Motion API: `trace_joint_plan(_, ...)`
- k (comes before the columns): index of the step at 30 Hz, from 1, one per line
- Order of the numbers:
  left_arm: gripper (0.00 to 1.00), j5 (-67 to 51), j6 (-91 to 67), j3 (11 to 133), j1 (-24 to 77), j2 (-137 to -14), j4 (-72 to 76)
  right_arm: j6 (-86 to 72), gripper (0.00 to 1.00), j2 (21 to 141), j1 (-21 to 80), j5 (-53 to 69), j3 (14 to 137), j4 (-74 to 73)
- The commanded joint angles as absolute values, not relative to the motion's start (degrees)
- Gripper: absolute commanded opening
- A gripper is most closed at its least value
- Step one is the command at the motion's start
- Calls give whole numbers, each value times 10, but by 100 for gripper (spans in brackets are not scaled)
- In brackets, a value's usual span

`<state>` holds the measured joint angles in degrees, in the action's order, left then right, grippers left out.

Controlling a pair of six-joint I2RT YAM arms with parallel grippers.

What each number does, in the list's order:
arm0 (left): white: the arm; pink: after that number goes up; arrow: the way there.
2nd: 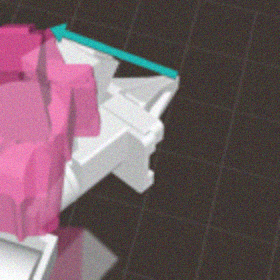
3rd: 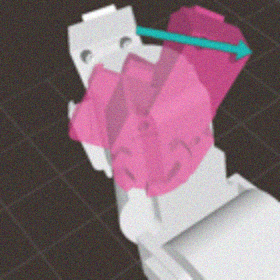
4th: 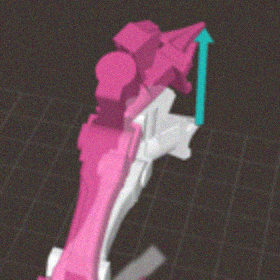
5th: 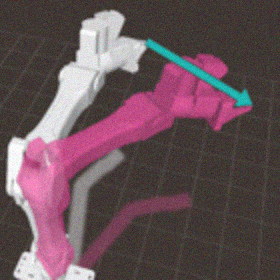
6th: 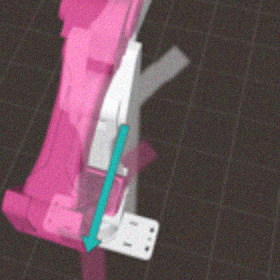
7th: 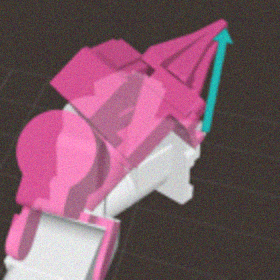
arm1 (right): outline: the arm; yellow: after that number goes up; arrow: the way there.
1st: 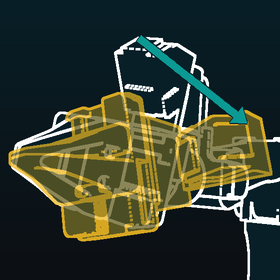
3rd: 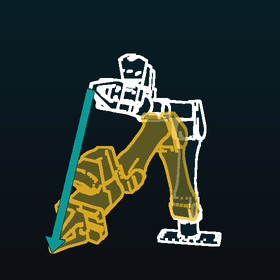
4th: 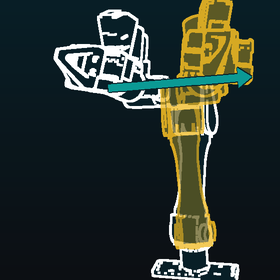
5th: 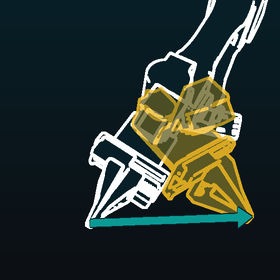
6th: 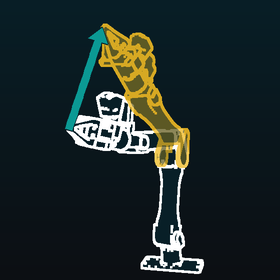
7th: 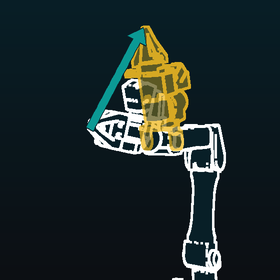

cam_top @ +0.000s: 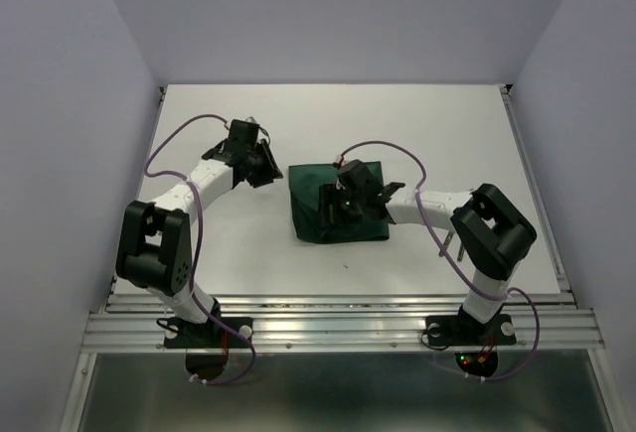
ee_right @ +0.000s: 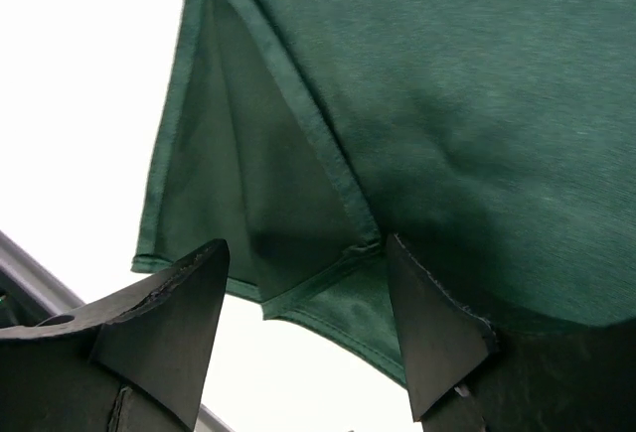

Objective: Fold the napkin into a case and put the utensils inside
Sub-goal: Smooth out the square-folded napkin at the center of the board.

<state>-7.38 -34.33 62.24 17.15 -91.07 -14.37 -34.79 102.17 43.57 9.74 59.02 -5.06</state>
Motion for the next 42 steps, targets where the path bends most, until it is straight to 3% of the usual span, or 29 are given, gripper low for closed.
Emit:
trace_joint_plan(1,43,-81,-338,613,171,-907,-130,-348,70,1027,440,141,586,-6)
trace_joint_plan(21,43,-70,-338,608,171,-895,-134,-289,68,1081,516,219,698,25)
trace_joint_plan(28,43,-69,-328,610,170,-907,-134,-267,66,1005,523,92,648,31)
trace_joint_plan(33,43,-72,-317,610,171,-924,-138,-303,64,941,463,-55,611,-54)
trace_joint_plan(37,43,-76,-312,610,171,-941,-134,-332,67,860,347,-43,528,-98)
trace_joint_plan(42,43,-79,-314,623,171,-972,-122,-323,68,864,255,1,500,-105)
